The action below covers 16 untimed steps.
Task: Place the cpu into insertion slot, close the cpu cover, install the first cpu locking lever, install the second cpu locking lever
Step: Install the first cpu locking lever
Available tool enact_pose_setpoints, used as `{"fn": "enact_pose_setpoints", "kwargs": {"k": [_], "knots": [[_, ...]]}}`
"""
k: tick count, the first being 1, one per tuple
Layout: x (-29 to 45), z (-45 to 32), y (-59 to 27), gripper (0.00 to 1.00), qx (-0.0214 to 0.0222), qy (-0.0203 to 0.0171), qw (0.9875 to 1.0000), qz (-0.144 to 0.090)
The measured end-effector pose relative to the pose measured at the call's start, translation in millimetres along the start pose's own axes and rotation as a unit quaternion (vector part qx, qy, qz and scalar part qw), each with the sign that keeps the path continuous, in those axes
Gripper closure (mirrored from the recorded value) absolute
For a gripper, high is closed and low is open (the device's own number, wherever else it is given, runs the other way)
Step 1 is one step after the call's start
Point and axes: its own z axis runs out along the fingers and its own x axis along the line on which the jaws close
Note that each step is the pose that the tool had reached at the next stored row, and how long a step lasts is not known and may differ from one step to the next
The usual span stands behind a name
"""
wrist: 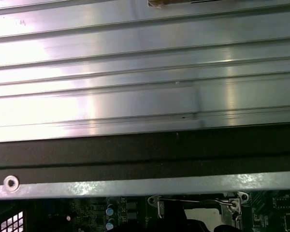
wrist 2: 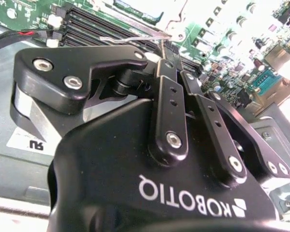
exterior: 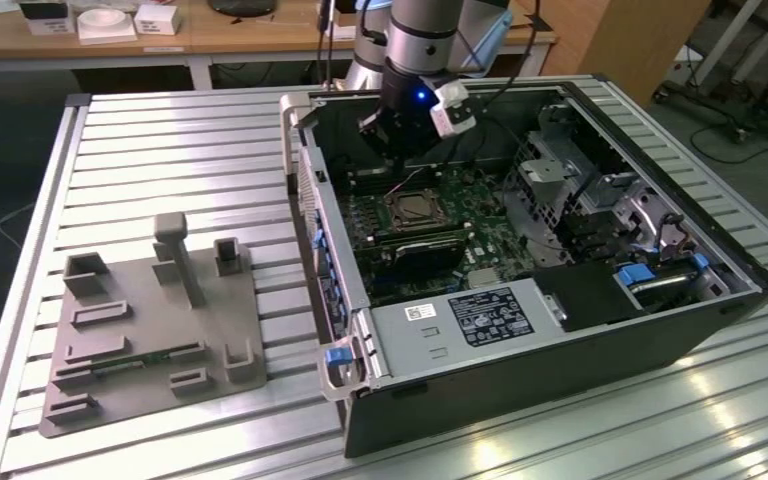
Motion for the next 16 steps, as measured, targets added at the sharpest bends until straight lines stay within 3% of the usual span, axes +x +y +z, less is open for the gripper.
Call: {"fn": "enact_pose_setpoints", "kwargs": {"k": [5,16], "knots": [[-0.1,2.9,-0.8,0.89,0.0003,0.0005,0.9999,-0.017],[-0.3,10.4,-1.8,0.89,0.0002,0.0004,0.9998,-0.017]]}}
